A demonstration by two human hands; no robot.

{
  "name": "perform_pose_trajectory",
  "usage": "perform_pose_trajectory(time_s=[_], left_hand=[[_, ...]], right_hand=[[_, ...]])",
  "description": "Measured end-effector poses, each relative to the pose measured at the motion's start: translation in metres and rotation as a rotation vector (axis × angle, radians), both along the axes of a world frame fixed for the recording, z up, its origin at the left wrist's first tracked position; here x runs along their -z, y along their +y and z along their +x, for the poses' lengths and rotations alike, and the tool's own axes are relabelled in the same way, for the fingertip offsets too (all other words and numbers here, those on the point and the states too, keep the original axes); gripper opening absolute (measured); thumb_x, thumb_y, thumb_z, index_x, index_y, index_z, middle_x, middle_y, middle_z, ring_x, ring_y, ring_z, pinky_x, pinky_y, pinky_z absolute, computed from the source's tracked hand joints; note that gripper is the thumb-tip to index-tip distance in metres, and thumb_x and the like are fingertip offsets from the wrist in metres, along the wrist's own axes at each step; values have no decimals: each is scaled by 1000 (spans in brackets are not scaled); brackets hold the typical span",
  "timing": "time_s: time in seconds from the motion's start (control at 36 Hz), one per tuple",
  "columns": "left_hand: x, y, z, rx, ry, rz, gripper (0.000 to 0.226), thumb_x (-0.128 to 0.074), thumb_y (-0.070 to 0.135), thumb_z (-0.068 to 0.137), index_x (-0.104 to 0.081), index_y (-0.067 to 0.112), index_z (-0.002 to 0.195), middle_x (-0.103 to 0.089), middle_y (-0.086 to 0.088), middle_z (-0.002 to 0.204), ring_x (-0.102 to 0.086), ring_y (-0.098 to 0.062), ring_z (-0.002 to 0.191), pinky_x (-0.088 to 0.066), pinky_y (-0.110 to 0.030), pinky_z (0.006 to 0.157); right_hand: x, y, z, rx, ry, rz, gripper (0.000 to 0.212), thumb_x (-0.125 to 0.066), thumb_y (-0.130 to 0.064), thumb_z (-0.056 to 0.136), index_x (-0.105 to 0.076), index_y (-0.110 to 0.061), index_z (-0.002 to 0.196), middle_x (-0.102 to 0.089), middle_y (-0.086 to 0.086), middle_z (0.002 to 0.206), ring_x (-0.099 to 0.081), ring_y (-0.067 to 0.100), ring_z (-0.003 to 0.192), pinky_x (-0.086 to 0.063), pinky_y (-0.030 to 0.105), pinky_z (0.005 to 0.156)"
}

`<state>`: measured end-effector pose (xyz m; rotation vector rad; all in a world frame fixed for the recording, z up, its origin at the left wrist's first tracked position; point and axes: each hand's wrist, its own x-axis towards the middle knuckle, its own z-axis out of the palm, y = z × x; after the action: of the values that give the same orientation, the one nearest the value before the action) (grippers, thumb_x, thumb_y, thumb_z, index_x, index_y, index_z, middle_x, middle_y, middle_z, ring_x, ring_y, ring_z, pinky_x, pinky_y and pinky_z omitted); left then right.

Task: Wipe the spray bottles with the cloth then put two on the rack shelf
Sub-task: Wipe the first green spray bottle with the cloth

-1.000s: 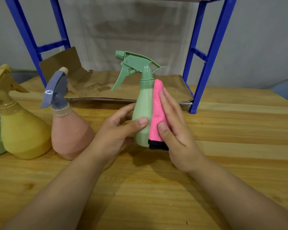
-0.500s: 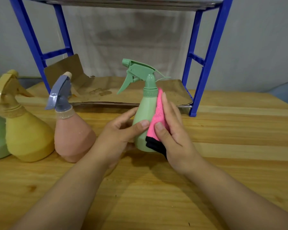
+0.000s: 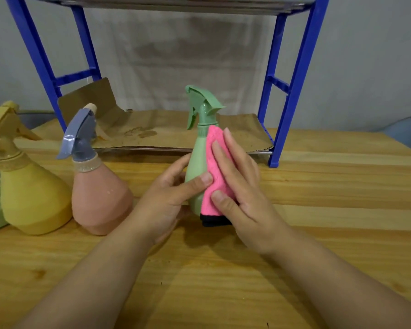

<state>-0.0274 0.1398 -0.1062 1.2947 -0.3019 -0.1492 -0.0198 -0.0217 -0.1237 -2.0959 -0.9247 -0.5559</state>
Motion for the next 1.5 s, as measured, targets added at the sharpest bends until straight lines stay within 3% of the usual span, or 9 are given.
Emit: perform_pose_trajectory(time_s=[0.17,0.33,0.47,0.72,0.92,1.11,1.25,1.39,1.5], left_hand=[[-3,2,-4,-16,2,-56,53,-73,18,72,-58,24,123,-72,-4,103,-71,-18,84,-56,-31,59],[0,4,-3,-15,14,-104,60,-85,31,60,-54,24,112,-70,-8,95,-68,-24,83,-57,-39,62],[-1,-4,-6,-54,24,-28,48,-63,31,72,-58,27,120,-69,-5,104,-69,-18,85,-56,-31,60],[-5,-3,-4,-80,-13,-25,53,-68,26,69,-59,28,121,-67,-6,114,-71,-15,81,-57,-31,58],[0,-3,-7,-122,46,-33,47,-62,39,65,-55,14,105,-69,-2,92,-69,-17,77,-56,-35,57],[1,-5,-5,-69,31,45,55,-62,39,68,-59,19,120,-66,-13,114,-68,-22,89,-58,-42,71],[0,-4,-4,-89,59,-50,44,-61,35,73,-65,12,111,-71,-12,101,-68,-24,87,-59,-38,63],[-5,-1,-3,-149,113,-146,66,-59,44,77,-51,4,129,-56,-25,128,-55,-42,116,-54,-49,80],[-2,-4,-5,-150,100,-113,68,-64,43,77,-47,-1,127,-60,-23,122,-57,-42,110,-53,-52,82]], right_hand=[[-4,-2,1,-83,70,118,59,-38,-33,99,-12,-25,151,-5,-5,162,-4,11,149,-12,46,120],[-8,0,-1,-285,432,492,61,-41,-37,99,-16,-25,153,-23,-3,159,-22,15,147,-20,51,119],[-1,2,0,-115,328,396,68,-40,-58,94,-10,-36,152,-21,-13,157,-21,12,146,-22,50,118],[-9,0,2,2,130,162,61,-35,-49,96,-4,-40,148,-13,-16,159,-13,6,146,-16,30,118],[-12,-3,-1,-184,381,406,56,-40,-46,99,-23,-33,150,-32,-11,154,-27,7,143,-22,47,119],[-1,2,-1,81,179,187,62,-33,-50,95,-5,-38,149,-16,-15,158,-13,7,146,-16,42,120],[-8,-1,-4,75,-12,38,66,-24,-51,98,-6,-19,153,-12,-6,160,-9,7,147,-11,27,119],[-10,-5,-3,48,-102,-25,69,-26,-45,97,-11,-5,151,-9,10,161,-8,14,149,-13,34,120],[-3,-5,0,47,-19,40,71,-24,-53,97,-7,-13,153,-7,3,162,-6,13,149,-14,42,121]])
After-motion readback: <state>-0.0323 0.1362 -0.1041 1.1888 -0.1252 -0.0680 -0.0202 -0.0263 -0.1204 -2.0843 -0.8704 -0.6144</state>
